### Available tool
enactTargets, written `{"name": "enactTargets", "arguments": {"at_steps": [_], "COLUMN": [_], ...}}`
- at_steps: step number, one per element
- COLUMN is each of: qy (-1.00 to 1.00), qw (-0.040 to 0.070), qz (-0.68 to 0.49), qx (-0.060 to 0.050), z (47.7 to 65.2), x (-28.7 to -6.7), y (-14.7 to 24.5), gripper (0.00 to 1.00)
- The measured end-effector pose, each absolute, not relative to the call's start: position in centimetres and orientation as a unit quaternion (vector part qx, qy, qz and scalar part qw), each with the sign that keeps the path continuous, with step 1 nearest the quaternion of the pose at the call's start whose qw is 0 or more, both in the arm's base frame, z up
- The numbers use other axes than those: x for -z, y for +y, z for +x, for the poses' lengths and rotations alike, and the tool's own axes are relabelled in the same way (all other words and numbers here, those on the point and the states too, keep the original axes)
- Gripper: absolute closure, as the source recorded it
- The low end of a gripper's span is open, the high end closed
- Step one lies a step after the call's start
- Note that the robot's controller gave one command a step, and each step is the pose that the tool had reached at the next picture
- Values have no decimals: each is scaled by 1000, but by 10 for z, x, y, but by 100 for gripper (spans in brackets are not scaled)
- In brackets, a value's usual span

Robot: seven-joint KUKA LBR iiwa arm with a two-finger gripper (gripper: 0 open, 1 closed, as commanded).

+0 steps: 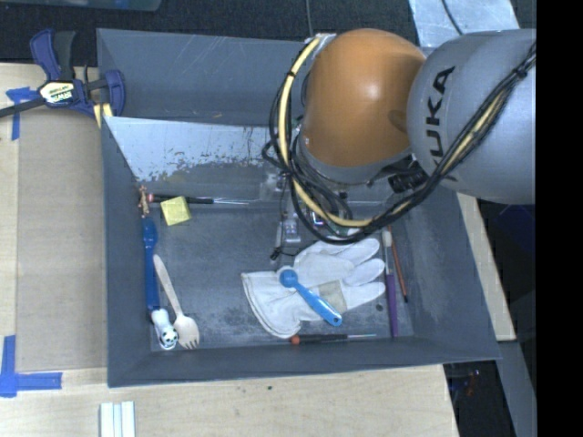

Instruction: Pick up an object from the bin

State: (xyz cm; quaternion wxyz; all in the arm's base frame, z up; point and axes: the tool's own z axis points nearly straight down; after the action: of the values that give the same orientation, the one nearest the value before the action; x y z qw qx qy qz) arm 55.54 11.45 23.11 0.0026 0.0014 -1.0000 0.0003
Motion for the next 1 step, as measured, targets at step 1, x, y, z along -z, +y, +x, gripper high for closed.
{"name": "enactTargets", "arguments": {"at_steps": [1], "qy": [-1000], "qw": [-2], "qz": [0], "qx": [0], "z": [557], "x": [-236], "y": [114], "gripper": [0]}}
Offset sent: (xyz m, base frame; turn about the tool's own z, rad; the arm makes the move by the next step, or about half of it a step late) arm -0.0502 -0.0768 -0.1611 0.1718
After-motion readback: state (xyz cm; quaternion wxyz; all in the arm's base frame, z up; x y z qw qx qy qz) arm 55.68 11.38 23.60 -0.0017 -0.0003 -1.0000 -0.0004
